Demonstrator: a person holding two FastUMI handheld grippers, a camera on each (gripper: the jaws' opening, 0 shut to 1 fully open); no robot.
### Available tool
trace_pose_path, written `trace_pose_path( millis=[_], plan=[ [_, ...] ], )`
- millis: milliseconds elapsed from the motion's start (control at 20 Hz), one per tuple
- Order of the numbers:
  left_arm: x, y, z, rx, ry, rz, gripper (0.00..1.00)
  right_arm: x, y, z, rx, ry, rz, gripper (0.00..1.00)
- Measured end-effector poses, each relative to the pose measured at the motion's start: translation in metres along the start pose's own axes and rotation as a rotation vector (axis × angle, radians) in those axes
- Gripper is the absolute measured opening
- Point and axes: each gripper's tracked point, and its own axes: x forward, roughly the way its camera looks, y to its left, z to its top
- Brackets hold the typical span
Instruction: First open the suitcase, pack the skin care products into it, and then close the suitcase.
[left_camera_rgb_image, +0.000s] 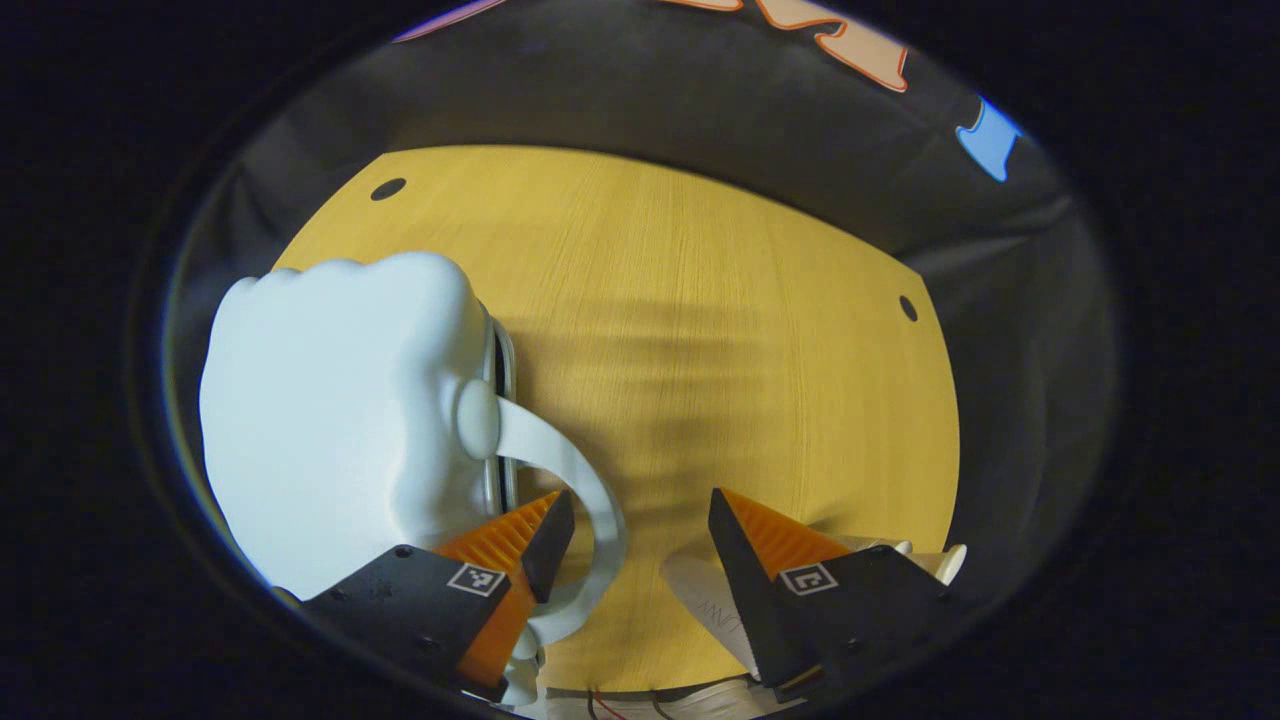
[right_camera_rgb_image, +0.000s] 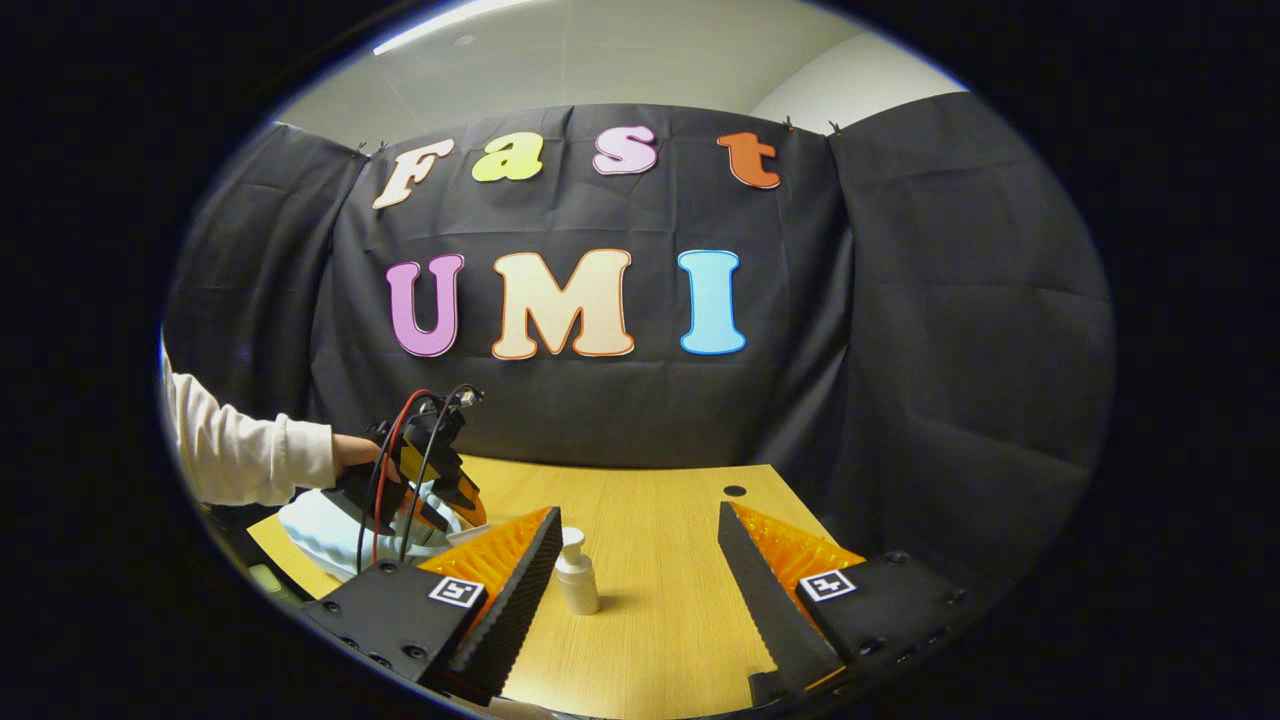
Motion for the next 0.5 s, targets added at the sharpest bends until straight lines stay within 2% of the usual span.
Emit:
trace_pose_path(
  millis=[200,350,400,450,500],
  plan=[
    [0.013,0.004,-0.004,0.055,0.064,0.068,0.77,-0.001,-0.009,0.0,-0.002,0.001,-0.001,0.98],
    [0.019,0.006,-0.01,0.08,0.108,0.08,0.72,-0.002,-0.017,-0.002,0.0,0.004,-0.011,0.98],
    [0.021,0.009,-0.01,0.074,0.114,0.086,0.65,-0.003,-0.02,-0.002,0.0,0.004,-0.016,0.98],
    [0.023,0.013,-0.011,0.069,0.12,0.095,0.63,-0.003,-0.024,-0.001,0.001,0.004,-0.022,0.98],
    [0.025,0.015,-0.012,0.06,0.126,0.1,0.51,-0.004,-0.027,-0.003,0.004,0.006,-0.028,0.98]
  ],
)
